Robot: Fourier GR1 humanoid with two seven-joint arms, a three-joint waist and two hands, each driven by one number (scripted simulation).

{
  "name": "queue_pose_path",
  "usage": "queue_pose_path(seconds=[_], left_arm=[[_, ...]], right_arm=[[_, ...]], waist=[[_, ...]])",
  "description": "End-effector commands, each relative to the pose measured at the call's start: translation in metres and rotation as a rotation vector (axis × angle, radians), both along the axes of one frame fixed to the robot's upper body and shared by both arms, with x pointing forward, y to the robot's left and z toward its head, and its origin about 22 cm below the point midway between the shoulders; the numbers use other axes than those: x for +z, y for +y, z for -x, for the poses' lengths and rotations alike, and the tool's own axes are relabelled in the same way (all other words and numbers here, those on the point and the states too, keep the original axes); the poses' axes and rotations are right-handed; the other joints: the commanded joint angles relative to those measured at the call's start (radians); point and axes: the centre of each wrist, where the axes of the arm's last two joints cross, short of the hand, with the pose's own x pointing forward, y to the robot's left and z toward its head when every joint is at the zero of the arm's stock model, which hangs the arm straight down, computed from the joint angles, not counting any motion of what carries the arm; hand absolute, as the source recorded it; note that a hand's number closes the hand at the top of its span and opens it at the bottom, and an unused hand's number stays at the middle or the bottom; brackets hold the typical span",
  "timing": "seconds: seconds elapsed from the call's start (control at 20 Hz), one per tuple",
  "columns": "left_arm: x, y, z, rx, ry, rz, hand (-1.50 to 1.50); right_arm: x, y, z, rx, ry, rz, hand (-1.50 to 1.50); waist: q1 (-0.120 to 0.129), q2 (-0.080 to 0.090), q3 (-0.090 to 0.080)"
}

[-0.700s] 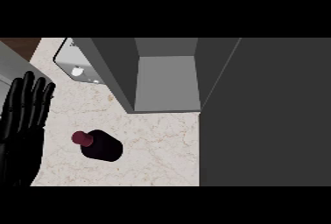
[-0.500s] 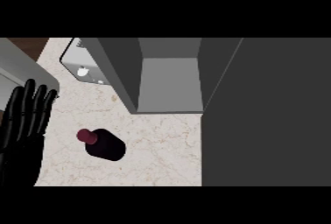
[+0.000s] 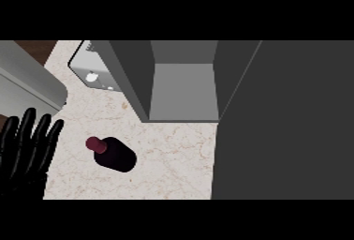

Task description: Pick up the wine, place it into the cabinet and close the cabinet

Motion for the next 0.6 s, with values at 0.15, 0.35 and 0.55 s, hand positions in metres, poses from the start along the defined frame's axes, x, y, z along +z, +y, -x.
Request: queue_pose_path(seconds=[0.15, 0.35, 0.55], left_arm=[[0.026, -0.005, 0.016, 0.009, 0.015, 0.03, -1.5], [0.048, -0.013, 0.034, -0.006, 0.032, 0.036, -1.5], [0.057, -0.011, 0.049, 0.02, 0.054, 0.024, -1.5]], right_arm=[[0.044, 0.009, 0.026, 0.036, 0.013, 0.003, -1.5], [0.06, 0.011, 0.029, 0.049, 0.031, -0.006, -1.5], [0.068, 0.002, 0.027, 0.038, 0.02, 0.023, -1.5]], waist=[[0.0, 0.001, 0.001], [-0.001, 0.001, 0.001], [0.002, -0.001, 0.001]])
